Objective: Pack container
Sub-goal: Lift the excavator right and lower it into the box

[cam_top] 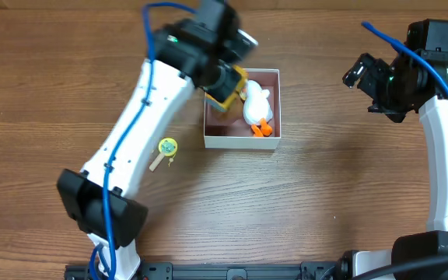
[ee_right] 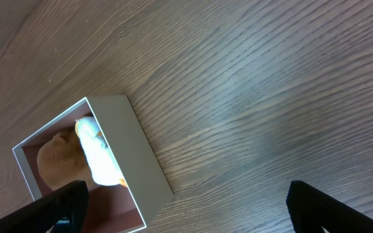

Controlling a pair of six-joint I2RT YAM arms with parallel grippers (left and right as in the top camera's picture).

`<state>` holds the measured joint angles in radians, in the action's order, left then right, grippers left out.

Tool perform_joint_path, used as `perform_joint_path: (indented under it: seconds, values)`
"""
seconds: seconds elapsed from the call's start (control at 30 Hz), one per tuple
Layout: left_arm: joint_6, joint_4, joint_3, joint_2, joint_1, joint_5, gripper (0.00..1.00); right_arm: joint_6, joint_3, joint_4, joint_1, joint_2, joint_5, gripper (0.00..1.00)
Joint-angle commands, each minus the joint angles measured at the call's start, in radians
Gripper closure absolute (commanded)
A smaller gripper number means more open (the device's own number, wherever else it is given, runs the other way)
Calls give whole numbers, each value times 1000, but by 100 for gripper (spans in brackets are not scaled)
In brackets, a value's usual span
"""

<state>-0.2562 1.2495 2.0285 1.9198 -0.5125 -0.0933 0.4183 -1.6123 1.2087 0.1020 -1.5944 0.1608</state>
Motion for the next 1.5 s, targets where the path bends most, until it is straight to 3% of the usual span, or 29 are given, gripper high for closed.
perform_joint_path:
  seconds: [0.0,0.2,0.4,0.47,0.57,0.63,0.73,1.03,1.23,1.4,1.47]
  values:
    - [-303,7,7,50,-52,29,96,0,-24,-2,0,10,6,0]
    - [-549,-5,7,182,-61,46,96,-3,-24,13,-1,10,5,0]
    - [-628,20,7,277,-58,30,95,-7,-24,17,0,10,-3,0]
    - [-630,43,7,284,-64,-6,87,-7,-24,17,0,10,-3,0]
    - [-627,57,7,283,-74,-10,62,-7,-24,17,0,10,-2,0]
    - [-626,63,7,281,-79,0,22,-7,-24,17,0,10,-2,0]
    - [-578,78,14,275,-80,0,0,-7,-24,19,0,10,-2,0]
    - [-381,230,229,240,-80,-5,0,-8,-24,21,-1,10,-2,0]
    - [-281,340,343,108,-56,-4,0,-8,-24,20,-1,10,-3,0]
    - [-168,340,343,14,3,151,0,-8,-24,21,0,10,-3,0]
    - [-68,341,343,1,51,209,8,-8,-24,21,0,10,-3,0]
